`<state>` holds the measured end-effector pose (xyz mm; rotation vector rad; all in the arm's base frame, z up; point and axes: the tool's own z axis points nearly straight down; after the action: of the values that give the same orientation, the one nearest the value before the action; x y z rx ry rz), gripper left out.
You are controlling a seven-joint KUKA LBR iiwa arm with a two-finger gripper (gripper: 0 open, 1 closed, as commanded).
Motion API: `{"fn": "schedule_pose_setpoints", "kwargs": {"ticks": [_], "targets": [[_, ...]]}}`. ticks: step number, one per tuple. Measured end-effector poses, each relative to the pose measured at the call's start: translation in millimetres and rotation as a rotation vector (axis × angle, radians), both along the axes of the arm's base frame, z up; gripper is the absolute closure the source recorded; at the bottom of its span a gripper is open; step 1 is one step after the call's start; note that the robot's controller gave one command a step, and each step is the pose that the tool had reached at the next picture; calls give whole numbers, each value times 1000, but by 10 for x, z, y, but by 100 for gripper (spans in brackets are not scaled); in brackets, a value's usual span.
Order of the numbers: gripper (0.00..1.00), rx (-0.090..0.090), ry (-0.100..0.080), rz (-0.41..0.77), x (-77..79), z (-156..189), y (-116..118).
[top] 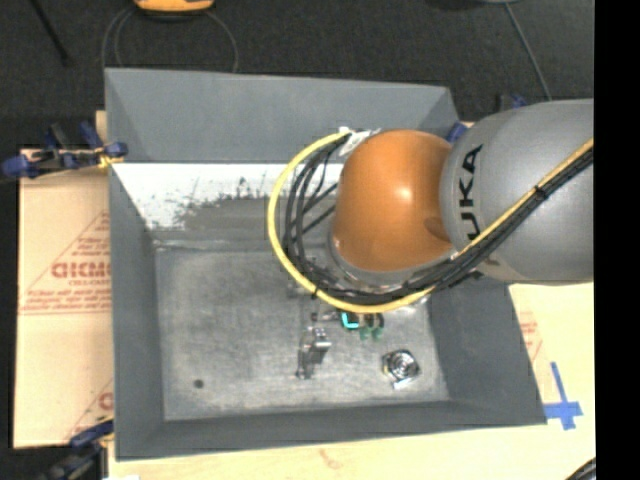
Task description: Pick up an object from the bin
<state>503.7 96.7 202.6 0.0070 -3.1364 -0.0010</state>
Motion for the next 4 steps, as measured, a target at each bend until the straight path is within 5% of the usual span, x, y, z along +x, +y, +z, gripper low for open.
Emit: {"fn": "schedule_pose_setpoints", "kwargs": {"ticks": [1,2,3,4], "targets": [[0,-5,-2,-2,407,-850,-926],[0,3,-16,141,1279,-702,248],[100,2,-10,132,1263,-711,209],[100,0,-9,12,875,-265,-65]]}}
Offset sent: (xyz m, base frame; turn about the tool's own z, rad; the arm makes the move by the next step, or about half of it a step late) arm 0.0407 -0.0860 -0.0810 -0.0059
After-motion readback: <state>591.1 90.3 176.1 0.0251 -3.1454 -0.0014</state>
